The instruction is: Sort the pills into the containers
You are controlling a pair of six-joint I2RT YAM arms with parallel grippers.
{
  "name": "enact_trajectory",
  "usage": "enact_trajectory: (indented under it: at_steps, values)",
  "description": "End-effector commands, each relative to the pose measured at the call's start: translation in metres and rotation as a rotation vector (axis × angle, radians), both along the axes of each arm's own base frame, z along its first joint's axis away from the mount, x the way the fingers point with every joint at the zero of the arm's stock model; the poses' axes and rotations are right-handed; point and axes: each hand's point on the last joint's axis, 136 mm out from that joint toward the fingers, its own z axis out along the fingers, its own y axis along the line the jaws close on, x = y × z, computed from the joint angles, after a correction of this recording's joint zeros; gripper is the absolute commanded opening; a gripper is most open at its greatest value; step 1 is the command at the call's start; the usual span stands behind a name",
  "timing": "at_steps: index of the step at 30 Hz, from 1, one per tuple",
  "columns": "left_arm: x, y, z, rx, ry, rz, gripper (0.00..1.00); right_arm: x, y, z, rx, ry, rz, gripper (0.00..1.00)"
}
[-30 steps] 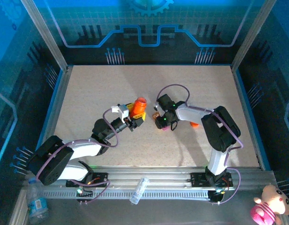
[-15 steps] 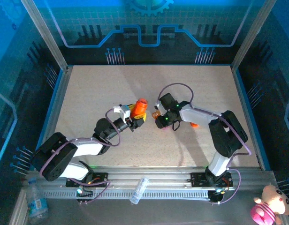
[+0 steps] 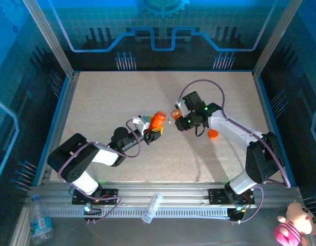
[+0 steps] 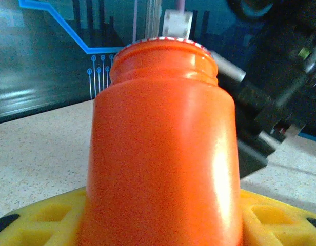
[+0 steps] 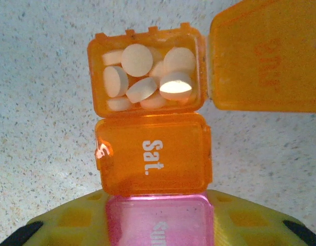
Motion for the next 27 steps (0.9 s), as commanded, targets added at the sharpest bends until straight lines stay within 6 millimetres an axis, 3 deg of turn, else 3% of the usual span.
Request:
enact_trajectory:
  at_steps: [1,16,27]
  values:
    - [0.01,-0.009,0.016,-0.009,-0.083,-0.015,0.0,0.001,-0.01,0.029,-0.031,-0.042,0.017,0.21]
    - [0.024,-0.021,0.023,-0.028,-0.096,-0.033,0.0,-0.007,-0.006,0.091,-0.015,-0.121,0.076,0.2]
    - [0.024,-0.022,0.03,-0.041,-0.106,-0.039,0.0,-0.014,0.009,0.102,-0.084,-0.147,0.158,0.19]
